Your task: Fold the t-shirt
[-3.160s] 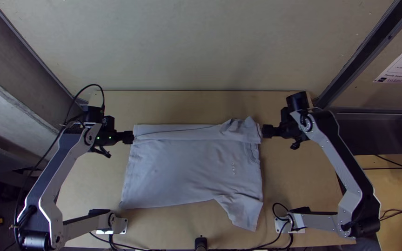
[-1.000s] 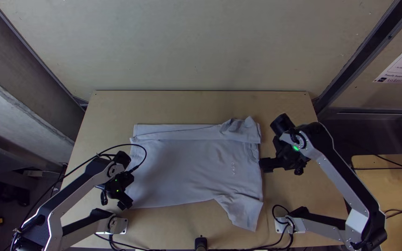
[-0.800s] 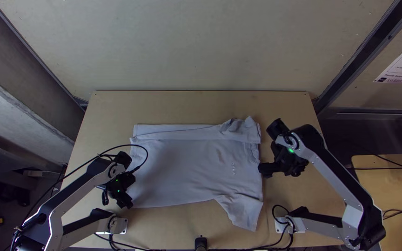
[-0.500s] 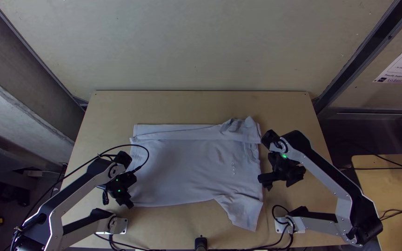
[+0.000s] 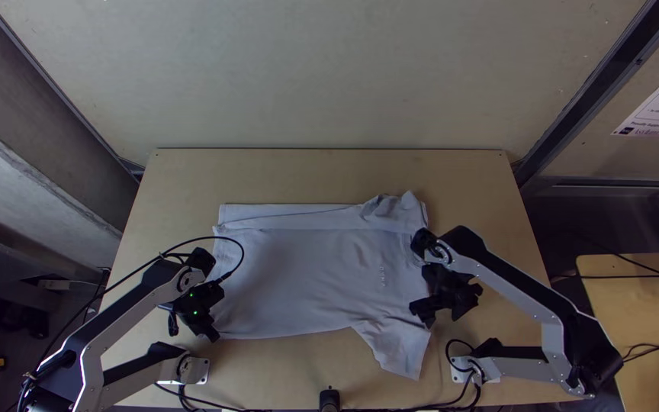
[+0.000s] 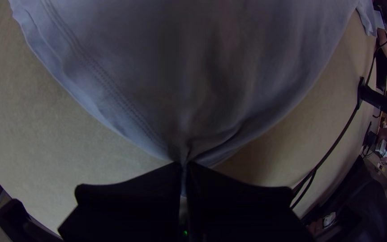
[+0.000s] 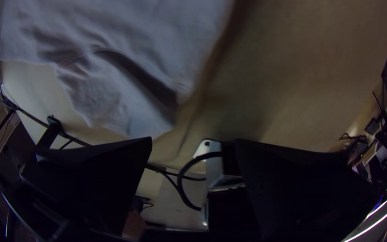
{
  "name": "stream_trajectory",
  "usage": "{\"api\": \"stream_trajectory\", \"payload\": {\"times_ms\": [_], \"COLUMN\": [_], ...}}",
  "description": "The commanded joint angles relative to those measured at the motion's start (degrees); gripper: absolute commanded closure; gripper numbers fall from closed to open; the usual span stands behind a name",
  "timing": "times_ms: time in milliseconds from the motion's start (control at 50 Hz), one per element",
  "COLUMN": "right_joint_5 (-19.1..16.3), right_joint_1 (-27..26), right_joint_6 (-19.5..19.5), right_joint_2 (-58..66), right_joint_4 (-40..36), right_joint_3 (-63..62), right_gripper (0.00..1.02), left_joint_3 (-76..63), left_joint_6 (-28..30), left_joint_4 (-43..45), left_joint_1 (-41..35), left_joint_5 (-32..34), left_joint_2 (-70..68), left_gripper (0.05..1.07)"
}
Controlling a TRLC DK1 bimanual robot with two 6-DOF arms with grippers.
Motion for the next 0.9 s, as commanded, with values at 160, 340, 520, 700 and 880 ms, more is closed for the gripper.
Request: {"api": "stream_trajectory", "payload": {"times_ms": [160, 340, 520, 700, 880], "right_joint_5": [-5.9, -9.6, -12.8, -13.9, -13.9], "right_joint_1": [4.7, 5.5, 4.8, 4.7, 3.4], "right_joint_6": [1.8, 1.6, -0.5, -0.8, -1.0], "right_joint_2": [4.2, 6.5, 10.0, 12.2, 12.1], "right_joint_4": [1.5, 2.6, 3.5, 4.9, 8.4], "right_joint_3": [-1.4, -3.3, -4.5, -5.7, -7.2], "right_gripper": [0.26, 0.3, 0.33, 0.34, 0.5], "left_joint_3": [0.0, 0.2, 0.8, 1.3, 1.5], "left_joint_6": [3.7, 5.7, 6.7, 6.7, 6.7], "left_joint_4": [0.5, 0.5, 0.5, 0.5, 0.5], "left_joint_1": [3.7, 6.0, 7.0, 7.2, 7.2], "left_joint_5": [0.6, 0.6, 0.6, 0.7, 0.7], "left_joint_2": [-1.0, -1.7, -2.1, -2.0, -2.6], "left_gripper": [1.05, 1.04, 1.05, 1.04, 1.04]}}
